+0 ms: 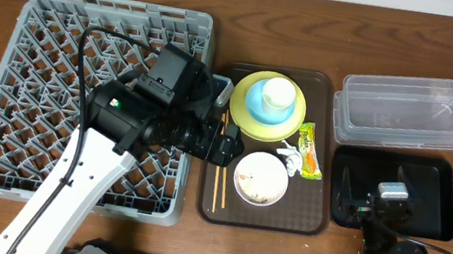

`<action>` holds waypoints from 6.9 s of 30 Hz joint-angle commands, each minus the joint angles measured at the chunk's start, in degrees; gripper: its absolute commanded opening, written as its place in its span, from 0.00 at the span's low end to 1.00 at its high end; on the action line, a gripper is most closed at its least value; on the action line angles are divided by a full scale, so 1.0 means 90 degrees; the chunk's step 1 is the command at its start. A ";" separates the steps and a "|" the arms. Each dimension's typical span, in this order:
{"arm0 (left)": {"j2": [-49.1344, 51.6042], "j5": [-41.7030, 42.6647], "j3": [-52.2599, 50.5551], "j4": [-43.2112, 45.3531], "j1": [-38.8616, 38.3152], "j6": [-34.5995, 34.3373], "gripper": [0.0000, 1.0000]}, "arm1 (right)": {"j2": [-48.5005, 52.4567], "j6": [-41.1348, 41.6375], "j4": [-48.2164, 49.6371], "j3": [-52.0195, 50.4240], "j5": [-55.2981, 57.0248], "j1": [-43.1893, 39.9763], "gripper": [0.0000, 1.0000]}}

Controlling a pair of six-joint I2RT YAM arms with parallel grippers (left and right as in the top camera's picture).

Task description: Sort waste into correct bins and load items into the dishwasher

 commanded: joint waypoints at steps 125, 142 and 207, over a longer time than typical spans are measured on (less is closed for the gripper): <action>0.2582 -0.4112 -0.2926 0.3400 -0.1853 -0.3247 0.16 | -0.0012 -0.0039 -0.0027 -0.0007 -0.0007 0.0034 0.99; 0.2832 -0.4090 -0.2922 0.3461 -0.1858 -0.3283 0.16 | -0.0012 -0.0039 -0.0027 -0.0007 -0.0007 0.0034 0.99; 0.2074 -0.3830 -0.2946 0.3201 -0.2152 -0.3905 0.39 | -0.0012 -0.0039 -0.0027 -0.0007 -0.0005 0.0034 0.99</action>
